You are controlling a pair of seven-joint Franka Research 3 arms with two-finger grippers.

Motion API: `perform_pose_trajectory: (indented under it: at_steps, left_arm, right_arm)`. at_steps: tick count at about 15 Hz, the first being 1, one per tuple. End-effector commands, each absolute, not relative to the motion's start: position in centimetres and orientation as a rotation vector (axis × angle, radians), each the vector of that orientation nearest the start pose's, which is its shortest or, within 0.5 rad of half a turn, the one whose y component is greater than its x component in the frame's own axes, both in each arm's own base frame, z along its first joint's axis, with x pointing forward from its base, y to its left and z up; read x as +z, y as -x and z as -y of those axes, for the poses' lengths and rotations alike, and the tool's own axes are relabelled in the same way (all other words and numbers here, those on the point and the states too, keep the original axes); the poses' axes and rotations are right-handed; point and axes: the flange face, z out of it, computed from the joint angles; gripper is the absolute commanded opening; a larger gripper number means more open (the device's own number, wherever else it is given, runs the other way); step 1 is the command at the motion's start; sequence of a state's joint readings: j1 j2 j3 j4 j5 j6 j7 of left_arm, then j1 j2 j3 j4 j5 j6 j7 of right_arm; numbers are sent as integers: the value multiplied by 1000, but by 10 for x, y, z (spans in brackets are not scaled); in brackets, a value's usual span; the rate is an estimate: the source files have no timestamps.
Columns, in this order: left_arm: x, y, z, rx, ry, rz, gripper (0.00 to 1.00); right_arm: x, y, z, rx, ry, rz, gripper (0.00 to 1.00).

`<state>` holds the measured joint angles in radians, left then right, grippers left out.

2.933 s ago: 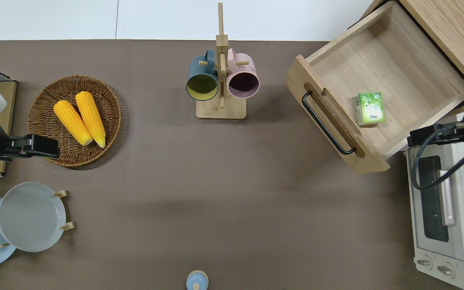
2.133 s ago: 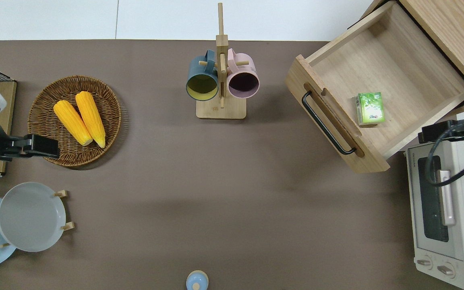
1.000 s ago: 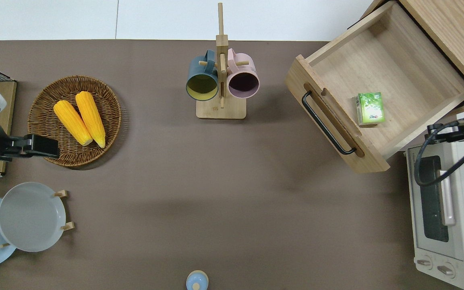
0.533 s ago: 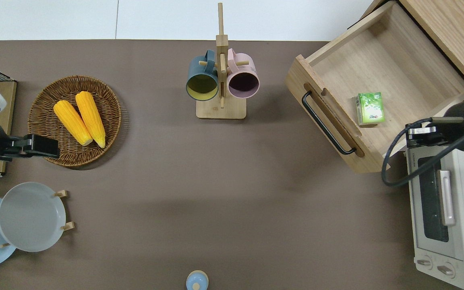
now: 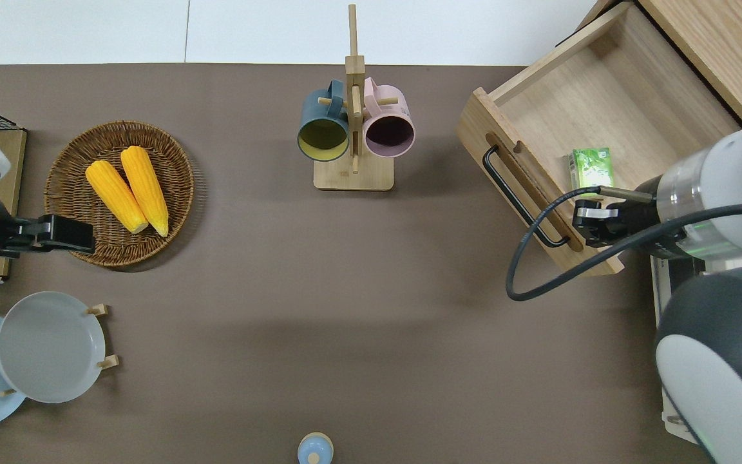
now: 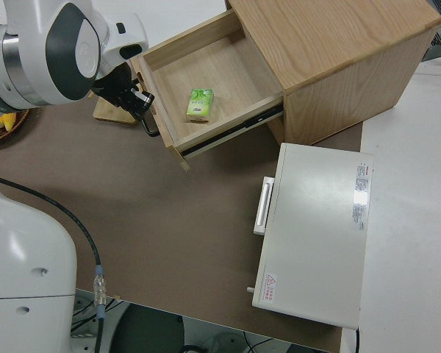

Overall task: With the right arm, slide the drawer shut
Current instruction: 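Move the right gripper up to the open drawer's front edge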

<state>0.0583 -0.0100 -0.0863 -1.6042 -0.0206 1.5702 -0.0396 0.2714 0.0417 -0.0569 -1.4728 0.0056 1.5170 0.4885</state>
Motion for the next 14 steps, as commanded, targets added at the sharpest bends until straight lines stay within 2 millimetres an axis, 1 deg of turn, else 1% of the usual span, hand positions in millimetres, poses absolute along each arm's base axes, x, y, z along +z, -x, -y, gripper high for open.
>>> perform_pose_trajectory:
  at_steps: [1,3,4,5,8,10,14]
  left_arm:
    - [616,-546,17,49,3148,5,998]
    - [616,-546,17,51,3148,5,998]
    - [616,-546,17,51,3148,7,998]
    - [616,-546,17,51,3148,5,998]
    - [616,-546,17,51,3148,7,995]
    - [616,-546,17,49,3148,7,998]
    - [616,-546,17,51,3148,7,998]
  right_arm:
    - [642,-551,-143,-49,3080,-610,0]
    - [632,-555,-158,-41,3070,-667,0]
    - [627,-557,-163,-33,3063,-710,0]
    - [619,-559,-171,-19,3058,-753,0]
    - [602,-567,-194,-40,3009,-896,0]
    - [589,-573,-202,-25,2986,-994,0]
    - [571,-582,-208,-16,2909,-1203,0]
